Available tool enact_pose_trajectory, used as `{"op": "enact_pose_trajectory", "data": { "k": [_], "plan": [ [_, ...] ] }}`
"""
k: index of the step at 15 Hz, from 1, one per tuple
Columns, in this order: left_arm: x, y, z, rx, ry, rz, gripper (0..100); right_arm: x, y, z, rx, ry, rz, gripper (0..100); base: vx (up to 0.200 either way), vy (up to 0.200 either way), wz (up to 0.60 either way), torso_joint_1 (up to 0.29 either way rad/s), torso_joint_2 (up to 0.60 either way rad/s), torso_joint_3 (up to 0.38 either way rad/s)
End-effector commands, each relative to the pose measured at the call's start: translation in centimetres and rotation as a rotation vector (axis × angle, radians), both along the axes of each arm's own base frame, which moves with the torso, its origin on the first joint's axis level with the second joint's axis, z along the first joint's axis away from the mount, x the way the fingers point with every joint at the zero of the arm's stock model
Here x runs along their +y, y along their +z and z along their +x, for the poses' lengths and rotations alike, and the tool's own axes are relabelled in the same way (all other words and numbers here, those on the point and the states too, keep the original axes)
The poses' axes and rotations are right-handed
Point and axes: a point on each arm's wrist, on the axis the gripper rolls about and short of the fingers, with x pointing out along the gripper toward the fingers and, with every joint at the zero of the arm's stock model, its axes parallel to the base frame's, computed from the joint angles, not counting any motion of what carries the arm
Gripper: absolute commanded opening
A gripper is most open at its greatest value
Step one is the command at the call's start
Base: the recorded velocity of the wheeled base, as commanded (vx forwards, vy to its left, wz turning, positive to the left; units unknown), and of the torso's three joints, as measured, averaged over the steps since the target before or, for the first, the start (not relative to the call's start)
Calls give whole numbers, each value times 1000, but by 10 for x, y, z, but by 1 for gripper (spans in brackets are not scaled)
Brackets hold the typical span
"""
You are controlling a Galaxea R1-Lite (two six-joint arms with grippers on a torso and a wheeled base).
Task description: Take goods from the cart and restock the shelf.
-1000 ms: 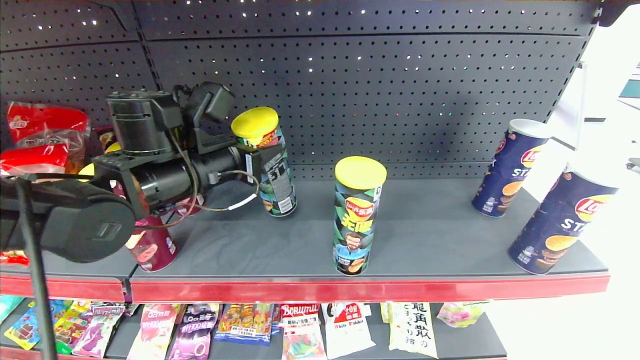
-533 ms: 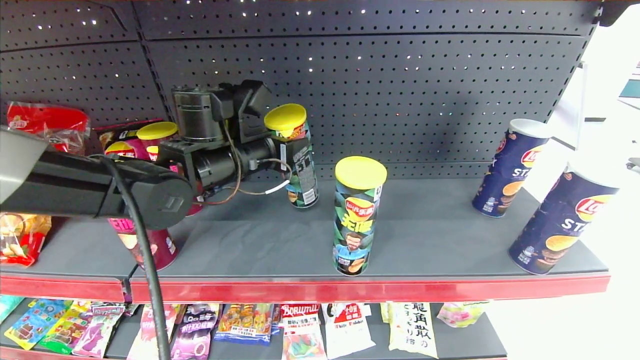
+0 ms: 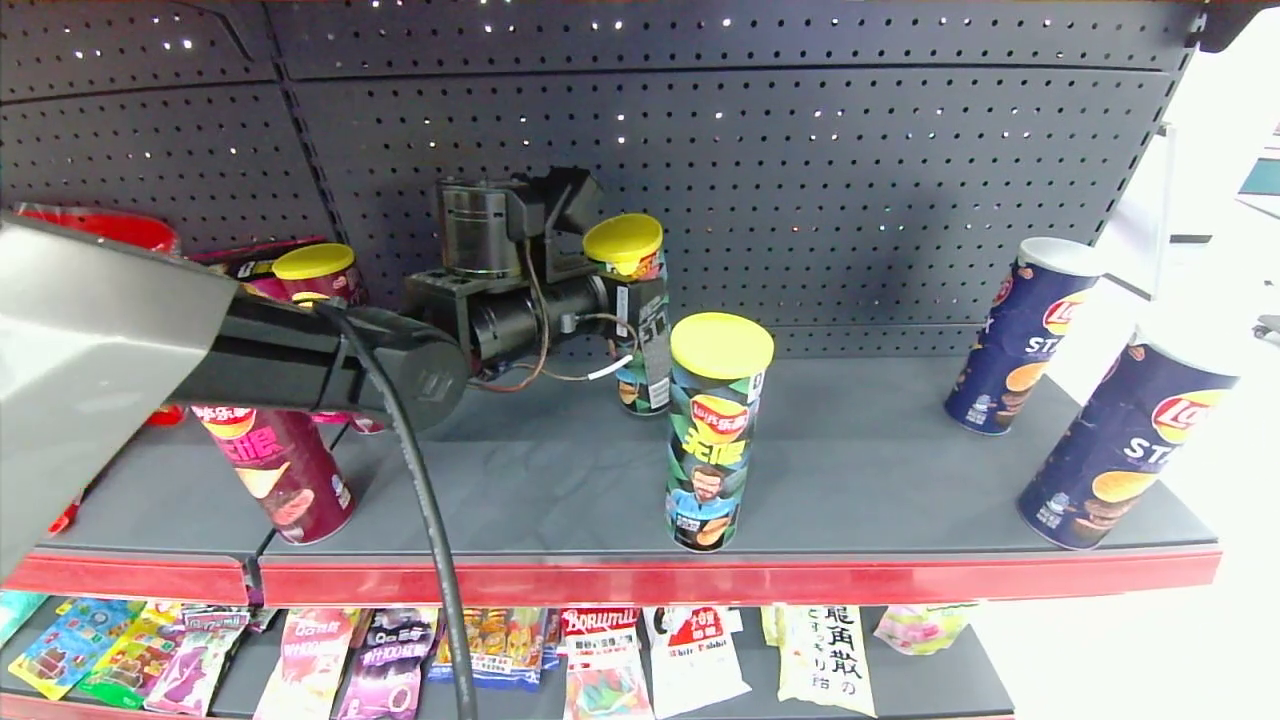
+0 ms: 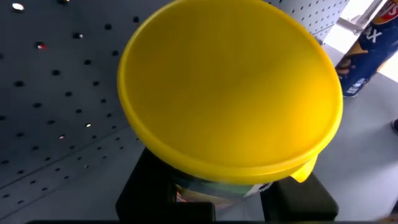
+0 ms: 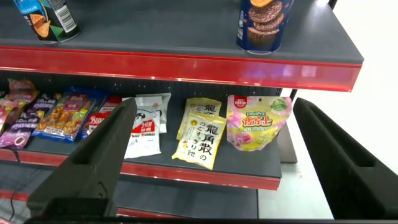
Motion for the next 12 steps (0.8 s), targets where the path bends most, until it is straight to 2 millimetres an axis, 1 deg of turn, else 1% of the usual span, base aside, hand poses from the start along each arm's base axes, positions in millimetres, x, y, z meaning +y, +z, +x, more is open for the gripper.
{"op": "enact_pose_trajectory", "data": {
  "k": [1, 6, 12],
  "plan": [
    [-6, -6, 4, 7, -8, 3, 0, 0, 0, 0, 2, 0, 0, 100, 0, 0, 0, 0, 0, 0],
    [-16, -9, 12, 7, -14, -11, 0, 0, 0, 0, 2, 0, 0, 100, 0, 0, 0, 0, 0, 0],
    [-24, -17, 11, 22, -32, 4, 0, 0, 0, 0, 2, 0, 0, 100, 0, 0, 0, 0, 0, 0]
  ]
}}
